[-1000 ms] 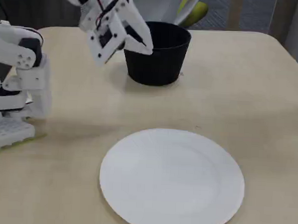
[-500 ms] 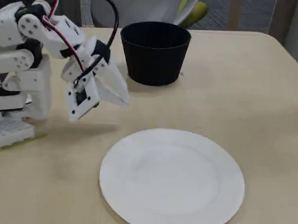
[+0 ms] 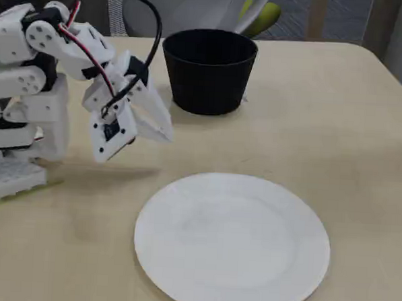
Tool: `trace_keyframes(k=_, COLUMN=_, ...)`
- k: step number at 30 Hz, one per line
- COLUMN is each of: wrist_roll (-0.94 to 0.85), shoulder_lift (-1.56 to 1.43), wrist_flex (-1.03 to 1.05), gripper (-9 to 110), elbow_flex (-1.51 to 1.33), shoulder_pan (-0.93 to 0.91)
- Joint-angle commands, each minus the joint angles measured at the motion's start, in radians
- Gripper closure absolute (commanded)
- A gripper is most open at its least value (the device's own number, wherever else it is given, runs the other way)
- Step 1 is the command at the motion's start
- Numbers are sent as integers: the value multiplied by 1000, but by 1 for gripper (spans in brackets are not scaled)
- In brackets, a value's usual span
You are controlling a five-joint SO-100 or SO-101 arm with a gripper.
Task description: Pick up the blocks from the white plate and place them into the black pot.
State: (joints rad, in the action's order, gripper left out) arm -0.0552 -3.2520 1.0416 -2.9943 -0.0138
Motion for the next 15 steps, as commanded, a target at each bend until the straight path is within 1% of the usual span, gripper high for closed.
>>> trace_keyframes(k=1, wrist_roll=-5, shoulder_lift=-2, wrist_flex=-20, gripper=104, elbow_flex=3, shoulder_pan=2)
trace_keyframes(k=15, wrist_roll=-5, shoulder_lift=-2, wrist_flex=-20, gripper=104, elbow_flex=2, shoulder_pan=2)
